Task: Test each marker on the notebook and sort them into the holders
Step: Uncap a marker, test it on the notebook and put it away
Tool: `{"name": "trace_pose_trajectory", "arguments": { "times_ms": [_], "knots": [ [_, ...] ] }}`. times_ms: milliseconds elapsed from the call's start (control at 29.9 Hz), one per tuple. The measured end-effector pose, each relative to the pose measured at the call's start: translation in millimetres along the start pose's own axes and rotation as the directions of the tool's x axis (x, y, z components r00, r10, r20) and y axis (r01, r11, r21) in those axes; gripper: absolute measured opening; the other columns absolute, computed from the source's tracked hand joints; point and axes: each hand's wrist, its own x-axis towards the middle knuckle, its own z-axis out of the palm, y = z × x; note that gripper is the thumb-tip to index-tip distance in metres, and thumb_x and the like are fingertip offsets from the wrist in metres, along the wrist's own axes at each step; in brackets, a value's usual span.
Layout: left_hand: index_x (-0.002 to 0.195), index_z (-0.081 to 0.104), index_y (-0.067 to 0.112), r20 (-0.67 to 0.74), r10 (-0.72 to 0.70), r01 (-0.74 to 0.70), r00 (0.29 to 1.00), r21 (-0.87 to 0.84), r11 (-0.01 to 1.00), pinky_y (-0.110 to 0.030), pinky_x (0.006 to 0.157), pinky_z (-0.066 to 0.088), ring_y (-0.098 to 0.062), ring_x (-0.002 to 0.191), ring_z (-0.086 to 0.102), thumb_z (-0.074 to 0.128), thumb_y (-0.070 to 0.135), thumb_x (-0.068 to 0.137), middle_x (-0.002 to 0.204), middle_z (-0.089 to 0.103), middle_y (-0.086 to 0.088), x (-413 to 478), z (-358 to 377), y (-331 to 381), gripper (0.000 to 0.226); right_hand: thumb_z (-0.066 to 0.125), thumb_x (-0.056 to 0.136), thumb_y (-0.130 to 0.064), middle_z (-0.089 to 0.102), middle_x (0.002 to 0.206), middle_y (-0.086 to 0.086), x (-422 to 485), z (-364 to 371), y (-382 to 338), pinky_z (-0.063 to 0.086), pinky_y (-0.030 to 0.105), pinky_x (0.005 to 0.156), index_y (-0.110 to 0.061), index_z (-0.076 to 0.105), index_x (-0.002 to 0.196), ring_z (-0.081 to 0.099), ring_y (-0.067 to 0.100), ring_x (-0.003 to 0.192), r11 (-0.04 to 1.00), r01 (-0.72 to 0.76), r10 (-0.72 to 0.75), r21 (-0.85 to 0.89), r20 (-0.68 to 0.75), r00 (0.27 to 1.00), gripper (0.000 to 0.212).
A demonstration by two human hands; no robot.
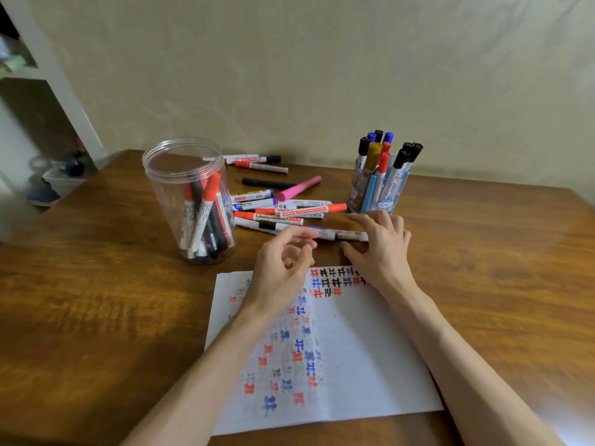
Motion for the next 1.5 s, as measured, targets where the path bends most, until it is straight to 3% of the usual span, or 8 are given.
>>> {"name": "trace_pose_trajectory", "arguments": {
  "times_ms": [201, 301, 401, 502, 769, 970, 1170, 1505],
  "knots": [
    [0.117, 0.066, 0.032, -0.003, 0.004, -0.003, 1.0, 0.04, 0.999, -0.01, 0.08, 0.053, -0.001, 0.107, 0.064, 0.064, 0.022, 0.1, 0.114, 0.068, 0.016, 2, -1, -6, 0.02, 0.072, 0.096, -0.046, 0.063, 0.131, -0.001, -1, -9, 7, 0.024, 0.037, 0.092, -0.031, 0.075, 0.12, 0.044, 0.022, 0.12, 0.997, -0.067, 0.062, 0.026, 0.152, 0.986, 0.028],
    [0.12, 0.065, 0.031, -0.037, 0.051, -0.047, 0.998, 0.087, 0.995, -0.006, 0.077, 0.049, 0.003, 0.106, 0.061, 0.067, 0.019, 0.098, 0.121, 0.064, 0.017, 3, -1, -8, 0.025, 0.075, 0.095, -0.044, 0.069, 0.119, -0.006, -4, -22, 7, 0.039, 0.037, 0.097, -0.034, 0.073, 0.116, 0.058, 0.018, 0.115, 0.982, -0.092, 0.063, 0.164, 0.173, 0.983, 0.023],
    [0.132, 0.061, 0.033, -0.069, 0.113, -0.102, 0.991, 0.149, 0.984, -0.009, 0.076, 0.051, 0.003, 0.108, 0.058, 0.072, 0.023, 0.096, 0.129, 0.053, 0.02, 5, -2, -9, 0.038, 0.08, 0.091, -0.039, 0.072, 0.101, -0.013, -7, -36, 4, 0.048, 0.013, 0.069, -0.032, 0.074, 0.109, 0.066, 0.002, 0.09, 0.91, -0.055, -0.03, 0.41, 0.197, 0.98, 0.021],
    [0.133, 0.063, 0.034, -0.047, 0.127, -0.117, 0.991, 0.181, 0.977, -0.013, 0.085, 0.053, 0.009, 0.118, 0.052, 0.069, 0.029, 0.097, 0.127, 0.052, 0.026, 7, -4, -8, 0.038, 0.084, 0.087, -0.034, 0.076, 0.098, -0.009, -9, -44, 0, 0.053, 0.016, 0.063, -0.022, 0.077, 0.107, 0.07, -0.001, 0.082, 0.847, -0.006, -0.137, 0.531, 0.229, 0.964, 0.024],
    [0.115, 0.072, 0.024, 0.103, 0.192, -0.21, 0.976, 0.209, 0.955, -0.007, 0.08, 0.049, 0.007, 0.104, 0.061, 0.075, 0.026, 0.091, 0.104, 0.069, 0.019, -1, -4, 1, 0.025, 0.084, 0.084, -0.032, 0.07, 0.082, 0.002, -30, -49, -8, 0.047, 0.029, 0.072, -0.01, 0.08, 0.102, 0.058, 0.015, 0.075, 0.33, -0.356, -0.002, 0.874, 0.378, 0.926, 0.029],
    [0.114, 0.071, 0.024, 0.233, 0.227, -0.293, 0.946, 0.308, 0.905, -0.016, 0.078, 0.055, 0.001, 0.095, 0.065, 0.058, 0.059, 0.083, 0.1, 0.073, 0.012, -14, 3, 8, 0.049, 0.073, 0.096, -0.039, 0.062, 0.067, 0.01, -58, -42, -18, 0.043, 0.028, 0.06, -0.013, 0.071, 0.069, 0.052, 0.02, 0.063, 0.435, -0.267, 0.019, 0.86, 0.287, 0.958, 0.037],
    [0.11, 0.074, 0.022, 0.279, 0.188, -0.274, 0.942, 0.309, 0.911, -0.036, 0.074, 0.053, -0.011, 0.085, 0.066, 0.064, 0.037, 0.097, 0.092, 0.072, 0.009, -14, 5, 8, 0.022, 0.07, 0.099, -0.033, 0.064, 0.067, 0.006, -59, -42, -17, 0.045, 0.024, 0.059, -0.003, 0.073, 0.079, 0.054, 0.015, 0.06, 0.484, -0.197, -0.012, 0.853, 0.231, 0.973, 0.037],
    [0.106, 0.076, 0.028, 0.368, 0.061, -0.124, 0.928, 0.15, 0.981, -0.046, 0.076, 0.052, -0.021, 0.084, 0.065, 0.06, 0.038, 0.101, 0.086, 0.071, 0.002, -11, 4, 17, 0.019, 0.071, 0.098, -0.031, 0.068, 0.071, 0.007, -61, -48, -10, 0.049, 0.028, 0.062, -0.004, 0.076, 0.093, 0.058, 0.017, 0.064, 0.468, -0.128, -0.037, 0.874, 0.165, 0.986, 0.027]
  ]
}}
